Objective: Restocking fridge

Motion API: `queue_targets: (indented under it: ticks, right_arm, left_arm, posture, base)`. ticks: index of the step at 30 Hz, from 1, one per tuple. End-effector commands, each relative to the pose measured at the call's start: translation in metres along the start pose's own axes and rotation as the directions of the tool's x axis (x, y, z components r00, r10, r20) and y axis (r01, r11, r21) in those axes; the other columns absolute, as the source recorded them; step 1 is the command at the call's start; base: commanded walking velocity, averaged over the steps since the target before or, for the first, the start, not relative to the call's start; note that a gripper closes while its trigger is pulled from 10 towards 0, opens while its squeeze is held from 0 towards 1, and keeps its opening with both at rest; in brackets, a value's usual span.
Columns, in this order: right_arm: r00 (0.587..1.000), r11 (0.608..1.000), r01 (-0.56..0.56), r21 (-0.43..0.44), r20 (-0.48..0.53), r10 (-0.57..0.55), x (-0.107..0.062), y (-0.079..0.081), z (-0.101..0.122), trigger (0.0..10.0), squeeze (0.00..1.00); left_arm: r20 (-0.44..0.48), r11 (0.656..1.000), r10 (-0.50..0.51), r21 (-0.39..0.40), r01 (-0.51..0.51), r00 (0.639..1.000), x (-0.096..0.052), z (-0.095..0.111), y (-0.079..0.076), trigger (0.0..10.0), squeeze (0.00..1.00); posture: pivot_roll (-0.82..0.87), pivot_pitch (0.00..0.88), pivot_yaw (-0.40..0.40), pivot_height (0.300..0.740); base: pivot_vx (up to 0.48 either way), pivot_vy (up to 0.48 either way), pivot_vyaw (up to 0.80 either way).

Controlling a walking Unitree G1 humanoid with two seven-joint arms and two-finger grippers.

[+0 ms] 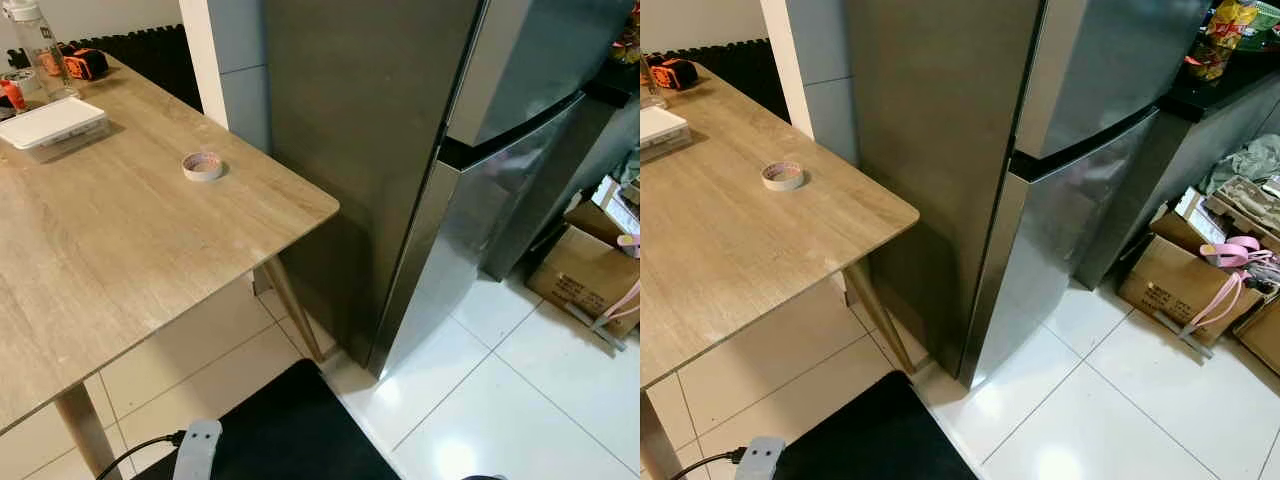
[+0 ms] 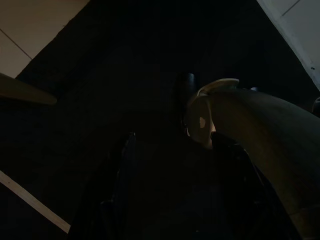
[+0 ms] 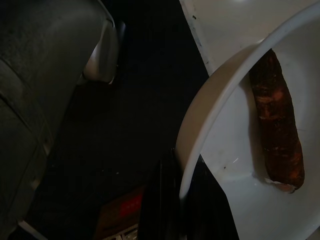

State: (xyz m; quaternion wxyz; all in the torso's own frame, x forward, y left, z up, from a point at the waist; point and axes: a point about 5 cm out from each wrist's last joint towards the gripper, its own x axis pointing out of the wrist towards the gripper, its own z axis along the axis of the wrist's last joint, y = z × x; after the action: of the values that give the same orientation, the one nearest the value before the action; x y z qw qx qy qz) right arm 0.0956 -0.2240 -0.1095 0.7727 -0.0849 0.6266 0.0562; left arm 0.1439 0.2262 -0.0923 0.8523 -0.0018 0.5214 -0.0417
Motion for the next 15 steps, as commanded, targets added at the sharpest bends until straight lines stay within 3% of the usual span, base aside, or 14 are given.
queue_targets:
  ticks: [1, 15]
  right_arm:
    - [1.000, 1.000, 0.014, -0.005, 0.003, -0.014, 0.0000, -0.0007, 0.0000, 10.0, 0.00]
    - [1.000, 0.999, 0.026, -0.029, -0.006, -0.026, 0.0001, -0.0005, -0.0003, 10.0, 0.00]
  left_arm:
    - [-0.013, 1.000, 0.000, 0.011, 0.001, 1.000, -0.0005, -0.0019, 0.0012, 10.0, 0.00]
    - [-0.008, 1.000, 0.009, -0.005, -0.009, 1.000, -0.0010, -0.0026, 0.0027, 10.0, 0.00]
  posture:
    - [0.02, 0.010, -0.057, 0.740]
    - [0.05, 0.017, -0.075, 0.740]
  base:
    - [0.000, 0.000, 0.00]
    - [0.000, 0.000, 0.00]
